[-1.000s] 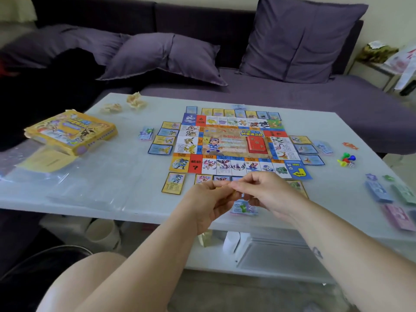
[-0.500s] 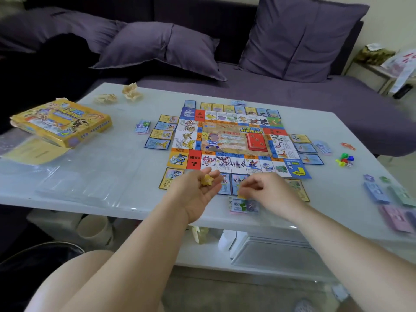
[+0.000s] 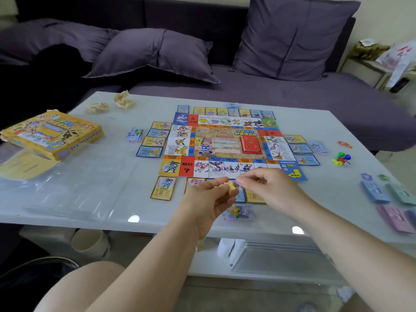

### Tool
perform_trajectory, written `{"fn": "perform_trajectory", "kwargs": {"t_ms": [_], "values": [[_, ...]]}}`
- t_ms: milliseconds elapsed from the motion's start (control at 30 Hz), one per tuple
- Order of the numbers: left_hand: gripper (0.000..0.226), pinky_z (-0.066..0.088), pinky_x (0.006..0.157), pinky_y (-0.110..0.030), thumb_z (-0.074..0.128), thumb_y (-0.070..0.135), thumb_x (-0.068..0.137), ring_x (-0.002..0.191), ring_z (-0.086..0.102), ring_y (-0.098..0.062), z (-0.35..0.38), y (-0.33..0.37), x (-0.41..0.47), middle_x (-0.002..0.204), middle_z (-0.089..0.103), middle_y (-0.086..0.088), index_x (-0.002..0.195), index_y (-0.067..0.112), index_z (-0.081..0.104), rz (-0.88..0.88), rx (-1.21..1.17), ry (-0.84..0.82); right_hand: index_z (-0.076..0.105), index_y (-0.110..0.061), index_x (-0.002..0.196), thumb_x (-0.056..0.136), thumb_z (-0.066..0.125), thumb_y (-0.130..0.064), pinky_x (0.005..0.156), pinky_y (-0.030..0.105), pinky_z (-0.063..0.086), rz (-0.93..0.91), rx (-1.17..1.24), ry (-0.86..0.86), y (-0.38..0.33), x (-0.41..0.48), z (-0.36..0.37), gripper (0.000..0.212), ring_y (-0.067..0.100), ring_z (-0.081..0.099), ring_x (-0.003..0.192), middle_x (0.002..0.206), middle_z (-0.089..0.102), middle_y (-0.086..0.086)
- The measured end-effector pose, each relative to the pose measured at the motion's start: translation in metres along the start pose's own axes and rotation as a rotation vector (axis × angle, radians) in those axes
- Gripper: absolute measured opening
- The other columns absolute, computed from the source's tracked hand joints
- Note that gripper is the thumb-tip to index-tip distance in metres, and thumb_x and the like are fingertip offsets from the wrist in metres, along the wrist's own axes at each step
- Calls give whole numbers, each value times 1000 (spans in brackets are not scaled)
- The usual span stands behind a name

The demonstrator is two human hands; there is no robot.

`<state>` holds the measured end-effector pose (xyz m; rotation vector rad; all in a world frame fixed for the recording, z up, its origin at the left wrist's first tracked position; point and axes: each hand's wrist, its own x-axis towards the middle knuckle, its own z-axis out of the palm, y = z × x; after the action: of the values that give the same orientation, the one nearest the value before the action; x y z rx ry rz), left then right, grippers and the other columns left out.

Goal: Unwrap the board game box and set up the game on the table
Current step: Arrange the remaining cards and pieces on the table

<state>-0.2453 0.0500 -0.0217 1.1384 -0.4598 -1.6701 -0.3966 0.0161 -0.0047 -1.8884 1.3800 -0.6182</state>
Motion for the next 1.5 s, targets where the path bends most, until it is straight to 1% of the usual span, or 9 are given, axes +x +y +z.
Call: {"fn": "perform_trajectory", "kwargs": {"t_ms": [233, 467, 567, 833, 1033, 1133, 1200, 1367, 1500], "values": [[15, 57, 62, -20, 52, -1, 92, 57, 67, -10, 38, -5, 17, 71, 69, -7, 105, 0, 60, -12, -3, -77, 71, -27, 87, 82, 71, -22, 84, 26, 51, 73, 138, 19, 17, 9, -23, 6, 11, 66, 84, 86, 72, -5], [11, 57, 56, -19, 52, 2, 93, 61, 69, -10, 80, -11, 52, 71, 72, -6, 94, 3, 62, -28, 15, -60, 71, -23, 84, 85, 69, -20, 65, 11, 44, 45, 53, 280, 52, 25, -65, 4, 1, 59, 71, 78, 66, -18], [14, 56, 55, -19, 52, 4, 94, 59, 68, -8, 99, -7, 70, 73, 71, -5, 103, 1, 61, -22, 3, -77, 72, -11, 94, 86, 67, -13, 63, 4, 43, 92, 44, 408, 81, 46, -99, 9, 3, 61, 74, 86, 68, -4], [22, 56, 66, -30, 39, 2, 99, 82, 68, -21, 151, 9, 119, 100, 68, -14, 111, 0, 57, -107, -22, -130, 59, -33, 63, 80, 70, -22, 88, 40, 49, 290, -193, 516, 168, 119, -179, 23, 23, 65, 90, 82, 68, -1], [26, 54, 70, -26, 34, -1, 99, 83, 68, -16, 163, 18, 151, 93, 70, -7, 102, 6, 58, -55, 66, -168, 72, -25, 82, 87, 60, -39, 85, 33, 45, 454, -507, 433, 208, 144, -187, 19, 24, 60, 101, 98, 70, -3], [24, 58, 66, -23, 40, 0, 97, 77, 70, -13, 159, 24, 166, 88, 74, -5, 95, 9, 62, -7, 149, -171, 73, -21, 87, 89, 57, -34, 85, 34, 48, 307, -454, 545, 202, 147, -188, 21, 23, 61, 99, 100, 71, -3], [20, 59, 64, -23, 45, 1, 95, 74, 70, -13, 157, 29, 174, 88, 74, -7, 95, 8, 64, 21, 197, -168, 73, -16, 91, 91, 58, -27, 80, 27, 45, 181, -243, 497, 179, 151, -186, 19, 13, 61, 91, 99, 71, -4], [15, 58, 61, -22, 54, 1, 90, 71, 69, -14, 147, 43, 191, 88, 74, -12, 101, 5, 64, 56, 279, -150, 70, -31, 87, 87, 60, -47, 63, 18, 37, 118, -26, -27, 99, 161, -158, 19, -3, 52, 68, 75, 61, -23], [19, 57, 57, -20, 59, 4, 87, 70, 71, -13, 125, 66, 208, 87, 74, -13, 105, 6, 65, 103, 385, -117, 73, -24, 87, 82, 70, -35, 79, 24, 47, 101, 53, -93, 81, 197, -133, 12, 6, 61, 87, 86, 69, -15]]}}
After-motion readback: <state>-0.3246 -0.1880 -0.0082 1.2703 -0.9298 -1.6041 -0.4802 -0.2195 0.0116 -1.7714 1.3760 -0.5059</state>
